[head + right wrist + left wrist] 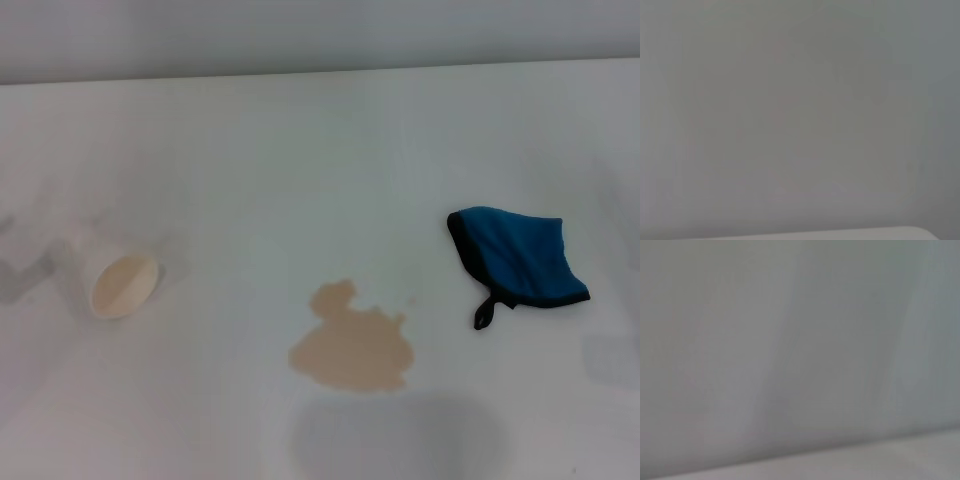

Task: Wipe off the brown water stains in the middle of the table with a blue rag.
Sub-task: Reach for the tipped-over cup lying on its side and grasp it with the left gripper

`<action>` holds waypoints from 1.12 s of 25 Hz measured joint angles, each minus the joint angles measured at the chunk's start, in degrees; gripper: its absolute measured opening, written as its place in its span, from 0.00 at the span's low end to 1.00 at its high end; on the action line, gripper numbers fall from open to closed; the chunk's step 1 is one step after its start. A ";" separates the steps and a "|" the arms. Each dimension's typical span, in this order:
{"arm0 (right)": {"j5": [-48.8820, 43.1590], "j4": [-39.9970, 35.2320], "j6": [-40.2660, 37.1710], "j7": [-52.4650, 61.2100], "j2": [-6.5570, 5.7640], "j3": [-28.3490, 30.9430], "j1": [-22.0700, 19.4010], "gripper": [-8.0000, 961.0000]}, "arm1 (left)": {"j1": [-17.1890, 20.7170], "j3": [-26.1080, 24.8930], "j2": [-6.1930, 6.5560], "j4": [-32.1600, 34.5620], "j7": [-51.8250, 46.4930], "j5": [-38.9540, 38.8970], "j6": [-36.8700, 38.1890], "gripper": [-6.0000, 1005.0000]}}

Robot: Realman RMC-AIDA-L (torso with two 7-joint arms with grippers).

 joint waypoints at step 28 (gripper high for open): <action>1.18 1.76 -1.59 -0.29 0.11 0.00 0.18 0.89 | -8.81 -20.48 -9.90 44.57 -7.66 73.28 -7.86 0.87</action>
